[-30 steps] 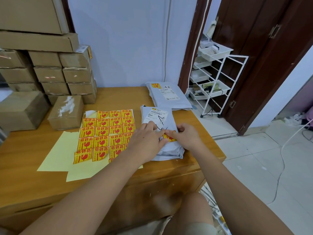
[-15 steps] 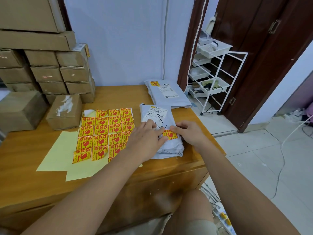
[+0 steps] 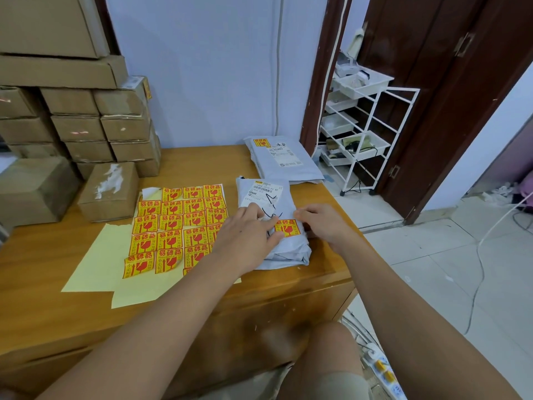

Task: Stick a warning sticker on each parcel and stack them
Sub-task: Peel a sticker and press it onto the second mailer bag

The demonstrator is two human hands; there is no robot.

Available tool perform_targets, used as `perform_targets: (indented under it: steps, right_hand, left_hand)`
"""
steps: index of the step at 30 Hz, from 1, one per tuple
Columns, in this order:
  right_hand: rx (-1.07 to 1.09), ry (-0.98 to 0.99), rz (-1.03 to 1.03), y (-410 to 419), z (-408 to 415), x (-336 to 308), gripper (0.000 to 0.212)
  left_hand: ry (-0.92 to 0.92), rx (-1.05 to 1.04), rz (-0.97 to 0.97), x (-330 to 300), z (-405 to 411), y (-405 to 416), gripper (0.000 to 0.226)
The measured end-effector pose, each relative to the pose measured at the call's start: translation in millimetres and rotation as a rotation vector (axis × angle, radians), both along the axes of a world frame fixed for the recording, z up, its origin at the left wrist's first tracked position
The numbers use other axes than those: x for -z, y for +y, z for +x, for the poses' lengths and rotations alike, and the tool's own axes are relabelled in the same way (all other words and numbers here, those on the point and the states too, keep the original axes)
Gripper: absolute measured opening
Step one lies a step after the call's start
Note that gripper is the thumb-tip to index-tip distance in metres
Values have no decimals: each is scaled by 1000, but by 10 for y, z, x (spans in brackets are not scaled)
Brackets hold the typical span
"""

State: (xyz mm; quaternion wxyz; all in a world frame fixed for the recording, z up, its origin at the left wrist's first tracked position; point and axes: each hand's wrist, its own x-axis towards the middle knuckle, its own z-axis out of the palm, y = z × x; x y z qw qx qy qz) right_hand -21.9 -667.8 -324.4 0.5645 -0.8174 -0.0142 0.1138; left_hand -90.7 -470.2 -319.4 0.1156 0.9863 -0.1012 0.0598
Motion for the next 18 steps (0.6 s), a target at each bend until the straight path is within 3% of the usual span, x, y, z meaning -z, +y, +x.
perform_targets:
  steps: [4,8,15,18]
  right_hand:
    - [-11,-29,-71,43,-50,-39,39]
    - [-56,-104,-95,40,-106,3,26]
    - [-192,-33,-50,-37,-104,-72,23]
    - [-236,3,-38,-99,-96,-68,36]
  left_hand:
    - [-11,8,13,6,-42,-5,53]
    - [-28,-11,-5,37,-103,-16,55]
    - [-8,-18,-13,29,-118,-14,57]
    - [-9,-21,-3,29,-113,-11,57]
